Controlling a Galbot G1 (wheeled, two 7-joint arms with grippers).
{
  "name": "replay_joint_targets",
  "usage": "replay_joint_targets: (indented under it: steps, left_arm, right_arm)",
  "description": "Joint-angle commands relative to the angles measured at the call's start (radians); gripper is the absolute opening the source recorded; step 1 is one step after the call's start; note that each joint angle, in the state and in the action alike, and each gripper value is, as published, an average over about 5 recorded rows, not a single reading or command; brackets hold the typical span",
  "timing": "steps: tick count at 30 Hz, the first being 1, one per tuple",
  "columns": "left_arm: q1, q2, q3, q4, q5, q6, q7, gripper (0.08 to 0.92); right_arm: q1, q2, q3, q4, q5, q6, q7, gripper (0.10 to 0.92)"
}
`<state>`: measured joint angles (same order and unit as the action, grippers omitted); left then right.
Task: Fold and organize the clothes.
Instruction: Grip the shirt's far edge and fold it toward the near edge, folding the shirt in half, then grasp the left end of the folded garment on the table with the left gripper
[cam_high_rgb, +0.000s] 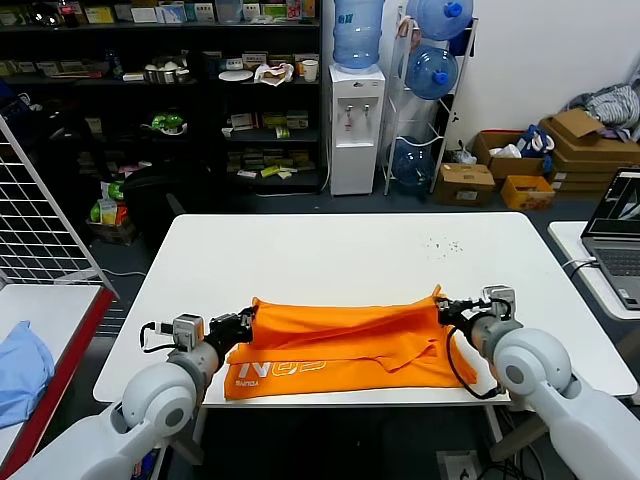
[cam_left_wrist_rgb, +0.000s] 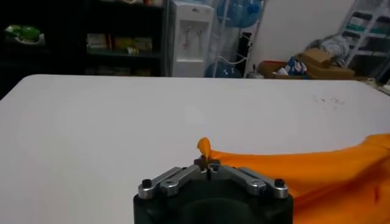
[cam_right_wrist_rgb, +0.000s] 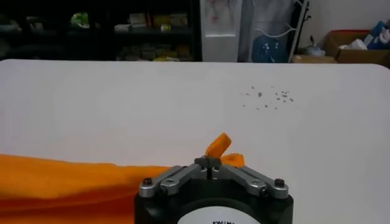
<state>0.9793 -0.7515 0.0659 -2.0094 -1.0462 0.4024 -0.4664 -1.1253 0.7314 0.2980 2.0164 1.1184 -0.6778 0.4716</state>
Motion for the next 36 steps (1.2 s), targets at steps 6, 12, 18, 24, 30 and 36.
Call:
replay_joint_targets:
  steps: [6, 12, 18, 24, 30, 36]
  left_arm:
    - [0.163, 0.030, -0.044, -0.100, 0.023, 0.004, -0.015, 0.144]
    - [0.184, 0.035, -0.063, -0.096, 0.032, 0.002, -0.015, 0.315]
    - [0.225, 0.020, -0.097, -0.070, 0.052, 0.000, -0.008, 0.505]
    - [0.251, -0.008, -0.107, -0.013, 0.076, -0.009, 0.007, 0.670]
    - [0.265, -0.025, -0.108, 0.014, 0.112, -0.027, 0.023, 0.842]
    - [0.268, -0.037, -0.107, 0.029, 0.121, -0.032, 0.026, 0.918]
  right_arm:
    - [-0.170, -0.069, 0.098, 0.139, 0.009, -0.028, -0.017, 0.188]
    - [-0.169, -0.069, 0.110, 0.137, -0.009, -0.028, -0.038, 0.360]
    - [-0.195, -0.063, 0.142, 0.135, -0.019, -0.026, -0.047, 0.533]
    - [-0.216, -0.050, 0.153, 0.131, -0.034, -0.025, -0.051, 0.724]
    - [-0.222, -0.042, 0.156, 0.131, -0.038, -0.025, -0.047, 0.885]
    - [-0.228, -0.038, 0.158, 0.133, -0.039, -0.025, -0.045, 0.920]
